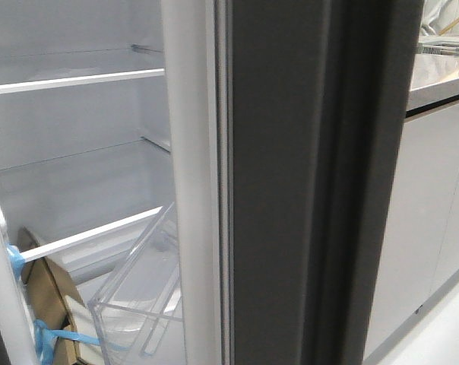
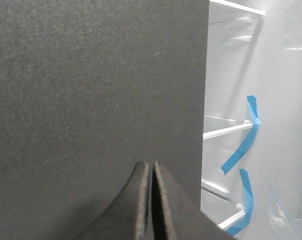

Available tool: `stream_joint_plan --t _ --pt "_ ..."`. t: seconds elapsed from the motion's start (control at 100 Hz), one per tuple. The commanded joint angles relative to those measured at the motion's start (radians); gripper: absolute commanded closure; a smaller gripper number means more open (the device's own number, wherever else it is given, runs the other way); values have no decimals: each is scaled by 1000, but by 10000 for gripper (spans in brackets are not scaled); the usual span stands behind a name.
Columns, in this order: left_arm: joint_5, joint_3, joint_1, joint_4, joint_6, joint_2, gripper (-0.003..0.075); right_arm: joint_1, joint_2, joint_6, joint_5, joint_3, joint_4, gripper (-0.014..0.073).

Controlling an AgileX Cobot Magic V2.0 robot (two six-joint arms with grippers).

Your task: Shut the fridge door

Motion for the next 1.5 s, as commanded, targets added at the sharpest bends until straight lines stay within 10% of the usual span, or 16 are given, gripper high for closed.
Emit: stream_joint_plan --t 0.0,1.488 --pt "-73 35 -9 -5 -4 -20 740 47 42 -25 -67 -51 8 638" --pt "-73 35 -9 -5 -4 -20 740 335 811 -106 -270 -551 12 638"
